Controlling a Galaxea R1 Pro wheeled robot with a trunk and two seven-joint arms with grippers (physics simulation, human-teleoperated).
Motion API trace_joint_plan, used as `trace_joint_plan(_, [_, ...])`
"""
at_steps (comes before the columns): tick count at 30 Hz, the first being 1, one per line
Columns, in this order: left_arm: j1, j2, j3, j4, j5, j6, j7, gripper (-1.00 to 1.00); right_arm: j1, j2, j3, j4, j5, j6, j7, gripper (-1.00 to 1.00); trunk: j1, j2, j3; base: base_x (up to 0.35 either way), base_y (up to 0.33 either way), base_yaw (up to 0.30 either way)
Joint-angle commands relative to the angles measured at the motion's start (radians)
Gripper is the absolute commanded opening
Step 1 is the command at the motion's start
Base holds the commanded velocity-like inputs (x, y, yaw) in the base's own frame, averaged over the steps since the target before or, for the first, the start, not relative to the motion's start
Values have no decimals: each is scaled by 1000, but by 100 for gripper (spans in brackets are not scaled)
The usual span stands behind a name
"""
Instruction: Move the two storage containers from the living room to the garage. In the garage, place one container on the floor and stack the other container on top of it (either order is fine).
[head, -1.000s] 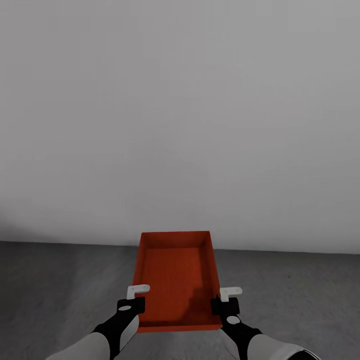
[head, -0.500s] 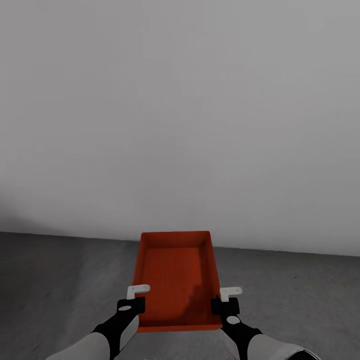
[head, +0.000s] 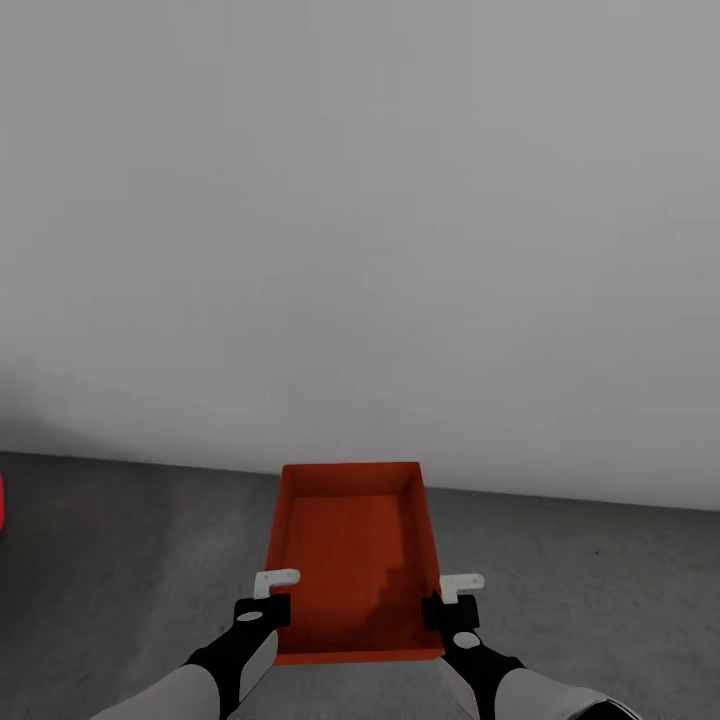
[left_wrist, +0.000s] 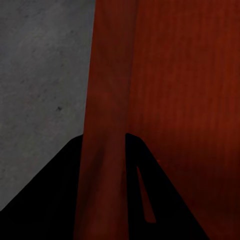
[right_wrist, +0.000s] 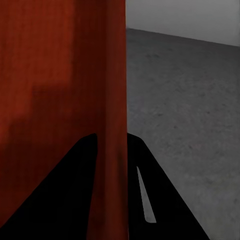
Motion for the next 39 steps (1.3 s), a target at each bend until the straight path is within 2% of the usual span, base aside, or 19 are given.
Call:
trace_joint_plan(1, [-1,-3,-4,-5,2,-19,4,-100,-1,0,-64,6,-43,-7,-2,-100,0,-1,-3,0,0,3])
trace_joint_plan(39, [-1,-3,-4,-5,2,-19,7,-100,-1,0,-64,6,-43,-8,-2,-100,0,-1,-63,0,0,-61])
